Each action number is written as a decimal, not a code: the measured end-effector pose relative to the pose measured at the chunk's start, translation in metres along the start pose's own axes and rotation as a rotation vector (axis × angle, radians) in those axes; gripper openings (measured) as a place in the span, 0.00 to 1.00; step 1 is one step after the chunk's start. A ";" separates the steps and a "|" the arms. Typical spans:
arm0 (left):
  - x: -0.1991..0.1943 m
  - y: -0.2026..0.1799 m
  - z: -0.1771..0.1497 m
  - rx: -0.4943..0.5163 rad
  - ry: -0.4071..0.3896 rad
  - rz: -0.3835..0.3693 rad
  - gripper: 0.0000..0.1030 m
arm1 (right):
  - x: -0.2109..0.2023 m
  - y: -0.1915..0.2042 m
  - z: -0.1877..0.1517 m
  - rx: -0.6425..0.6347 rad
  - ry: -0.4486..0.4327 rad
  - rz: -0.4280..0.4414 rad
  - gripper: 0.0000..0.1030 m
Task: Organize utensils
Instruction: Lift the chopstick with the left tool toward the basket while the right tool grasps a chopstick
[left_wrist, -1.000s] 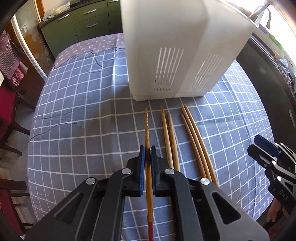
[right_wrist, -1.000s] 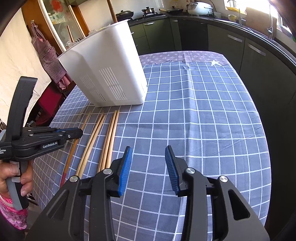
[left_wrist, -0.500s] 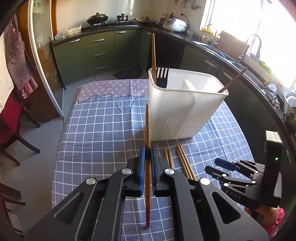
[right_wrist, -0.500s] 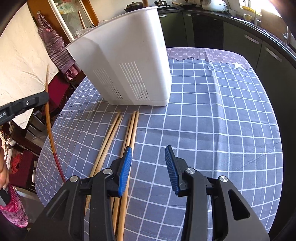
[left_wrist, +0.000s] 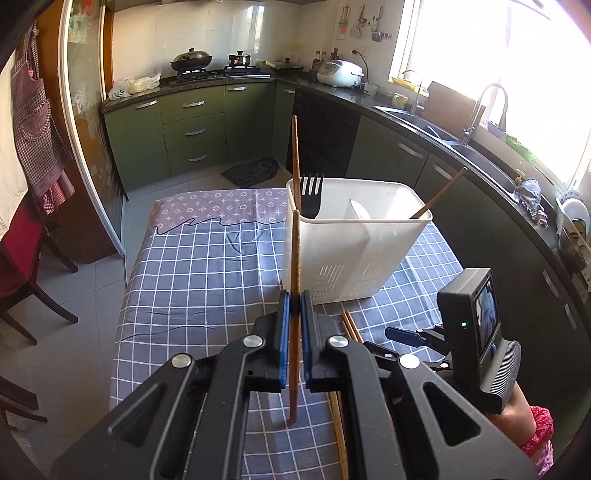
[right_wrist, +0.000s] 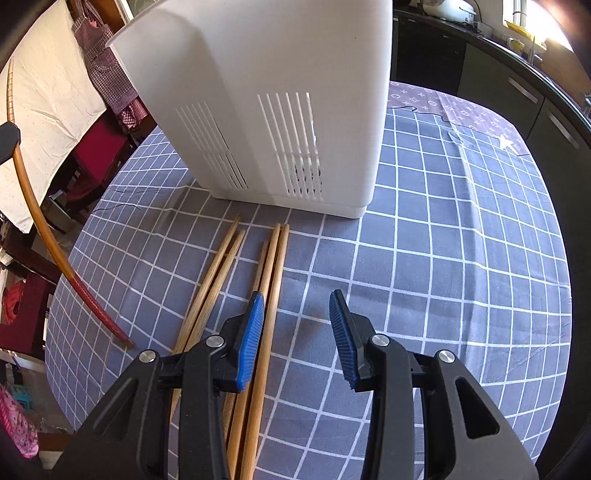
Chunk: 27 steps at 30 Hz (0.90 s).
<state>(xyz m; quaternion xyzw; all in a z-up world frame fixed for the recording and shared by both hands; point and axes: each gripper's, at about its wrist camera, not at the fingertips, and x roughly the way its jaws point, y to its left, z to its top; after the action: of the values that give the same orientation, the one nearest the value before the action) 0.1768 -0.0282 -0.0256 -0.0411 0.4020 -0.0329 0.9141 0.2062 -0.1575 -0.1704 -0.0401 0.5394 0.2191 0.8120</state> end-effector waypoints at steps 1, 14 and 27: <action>0.000 -0.001 0.000 0.001 0.001 -0.002 0.06 | 0.001 0.000 0.000 -0.003 0.002 -0.004 0.36; -0.002 -0.005 -0.002 0.015 0.004 -0.008 0.06 | 0.001 0.002 -0.001 -0.013 -0.005 -0.063 0.35; -0.001 -0.005 -0.002 0.019 0.006 -0.006 0.06 | 0.015 0.029 -0.001 -0.093 0.025 -0.085 0.15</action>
<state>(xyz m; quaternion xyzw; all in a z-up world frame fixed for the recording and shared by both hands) 0.1744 -0.0334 -0.0258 -0.0333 0.4041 -0.0394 0.9133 0.1986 -0.1267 -0.1791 -0.1035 0.5363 0.2089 0.8112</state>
